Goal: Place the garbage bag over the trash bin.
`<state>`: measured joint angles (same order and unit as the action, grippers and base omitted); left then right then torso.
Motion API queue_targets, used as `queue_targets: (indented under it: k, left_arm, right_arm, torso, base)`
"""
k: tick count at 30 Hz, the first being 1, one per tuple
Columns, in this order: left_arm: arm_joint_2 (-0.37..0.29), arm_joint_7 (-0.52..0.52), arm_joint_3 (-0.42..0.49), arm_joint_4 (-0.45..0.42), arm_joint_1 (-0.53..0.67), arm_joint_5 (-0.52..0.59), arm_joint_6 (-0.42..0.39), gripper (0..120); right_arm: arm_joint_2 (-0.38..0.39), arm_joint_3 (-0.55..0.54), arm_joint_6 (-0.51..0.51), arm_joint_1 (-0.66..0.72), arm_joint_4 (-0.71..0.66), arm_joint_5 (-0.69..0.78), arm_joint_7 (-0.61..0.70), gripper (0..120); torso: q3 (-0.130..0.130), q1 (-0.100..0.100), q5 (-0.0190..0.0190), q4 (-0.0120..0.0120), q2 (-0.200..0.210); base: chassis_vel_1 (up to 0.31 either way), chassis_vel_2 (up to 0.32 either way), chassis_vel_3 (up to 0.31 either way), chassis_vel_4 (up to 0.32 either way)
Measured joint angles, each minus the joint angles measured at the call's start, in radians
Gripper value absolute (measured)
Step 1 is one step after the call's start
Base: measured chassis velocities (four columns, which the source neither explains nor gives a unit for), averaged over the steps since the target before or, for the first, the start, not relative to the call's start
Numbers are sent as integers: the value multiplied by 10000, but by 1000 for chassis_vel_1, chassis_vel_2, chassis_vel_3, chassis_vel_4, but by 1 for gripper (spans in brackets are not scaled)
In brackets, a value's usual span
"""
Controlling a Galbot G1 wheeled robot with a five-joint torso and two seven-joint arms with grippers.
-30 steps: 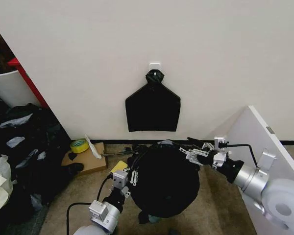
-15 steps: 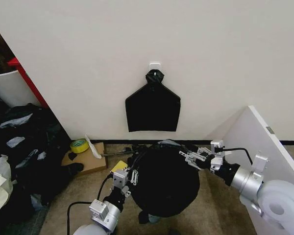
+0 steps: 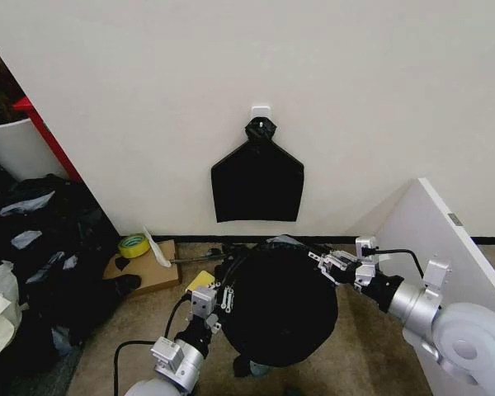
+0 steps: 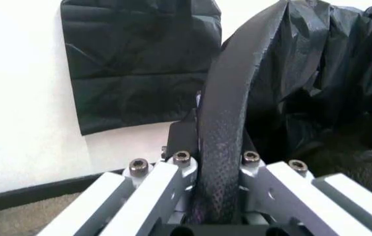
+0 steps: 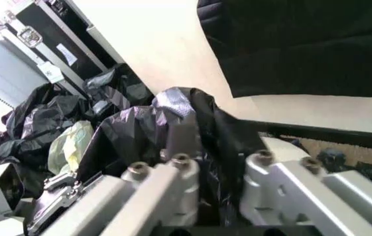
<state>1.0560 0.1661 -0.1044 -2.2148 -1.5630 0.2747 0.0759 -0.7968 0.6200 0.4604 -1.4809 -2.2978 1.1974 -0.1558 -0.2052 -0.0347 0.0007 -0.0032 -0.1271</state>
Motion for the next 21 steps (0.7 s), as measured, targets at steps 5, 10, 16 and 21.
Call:
queue_targets:
  k: [5,10,16,21]
  left_arm:
    - [-12,-15,60,-9,-20,-74,21,4]
    - [6,-18,84,-61,-53,-97,28,4]
    - [6,-80,88,-162,-177,-147,44,4]
    - [3,-209,79,-208,-246,-322,197,4]
  right_arm:
    - [51,50,35,-18,-11,5,-4,0]
    - [2,46,52,-89,-29,-113,-76,0]
    - [-7,41,-136,27,67,-104,-26,0]
    - [188,105,-166,87,226,-32,-46,0]
  torso:
    - [0,0,0,0,0]
    - [0,0,1,0,0]
    - [0,0,1,0,0]
    - [0,0,2,0,0]
  base:
    - [0,0,0,0]
    - [0,0,0,0]
    - [0,0,0,0]
    - [0,0,0,0]
